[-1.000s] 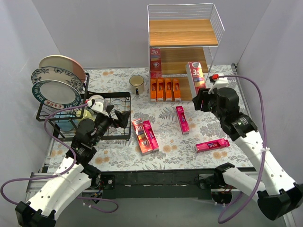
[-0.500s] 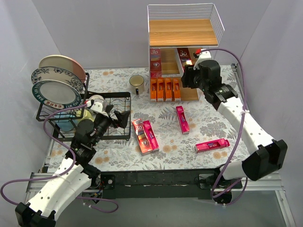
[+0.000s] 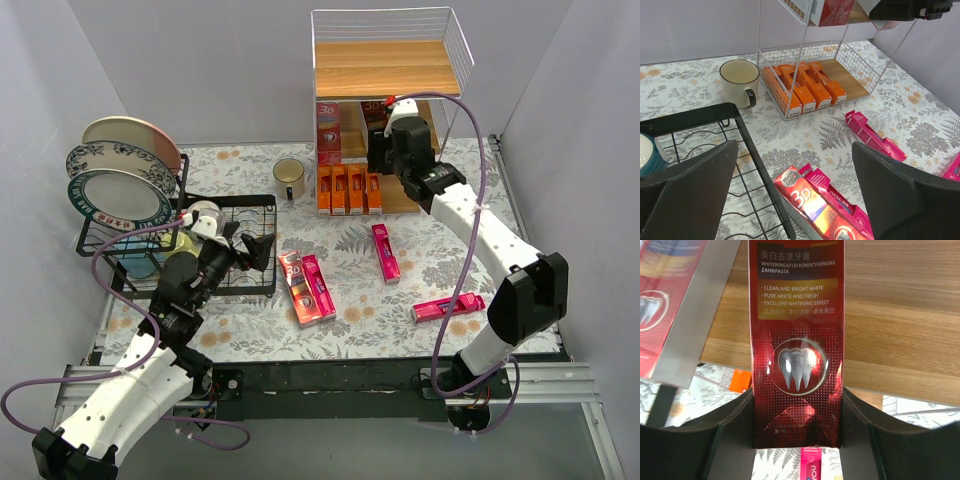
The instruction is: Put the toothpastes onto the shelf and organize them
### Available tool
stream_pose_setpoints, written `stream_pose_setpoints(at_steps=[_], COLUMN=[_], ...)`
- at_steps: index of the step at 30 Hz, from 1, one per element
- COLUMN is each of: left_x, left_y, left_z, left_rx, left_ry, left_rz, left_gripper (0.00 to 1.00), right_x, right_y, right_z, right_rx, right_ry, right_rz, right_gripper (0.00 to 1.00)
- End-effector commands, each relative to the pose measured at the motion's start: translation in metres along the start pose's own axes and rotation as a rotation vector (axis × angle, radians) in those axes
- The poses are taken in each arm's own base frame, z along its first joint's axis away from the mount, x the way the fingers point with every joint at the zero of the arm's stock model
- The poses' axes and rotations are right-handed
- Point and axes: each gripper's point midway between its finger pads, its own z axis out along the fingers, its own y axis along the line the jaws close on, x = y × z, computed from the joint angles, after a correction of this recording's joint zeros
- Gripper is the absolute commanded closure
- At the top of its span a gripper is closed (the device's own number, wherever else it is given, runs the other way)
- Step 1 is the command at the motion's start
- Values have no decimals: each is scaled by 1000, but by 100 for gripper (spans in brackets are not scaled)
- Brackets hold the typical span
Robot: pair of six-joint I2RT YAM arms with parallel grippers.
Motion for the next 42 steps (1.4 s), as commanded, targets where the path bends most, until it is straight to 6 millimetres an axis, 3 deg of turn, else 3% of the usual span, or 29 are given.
stream_pose_setpoints(at_steps=[1,11,17,20,27,30,42], left_x=[-14,-12,-11,-11,-9,-10,-11], left_y=[-1,-1,-2,-1,-2,-2,-1], left_z=[-1,0,1,1,2,1,1], left_rx=[-1,-4,1,0,5,2,-4], left_ry=[-28,-20,-16,-17,-11,-13,-16], left_rz=[11,11,9,11,10,10,11], left_gripper=[2,2,2,2,2,2,2], right_x=[-61,-51,-45,-46,-45,-48,-56], right_y=[4,3,8,9,8,9,10], right_z=[-4,-5,-16,-22,-30,-30,-22], right_rx=[69,93,54,30,24,51,243], right_ry=[-209,-216,-223,-256,-320,-360,-433], right_rz=[10,41,48,55,61,62,87], right_gripper=[46,26,24,26,48,53,55])
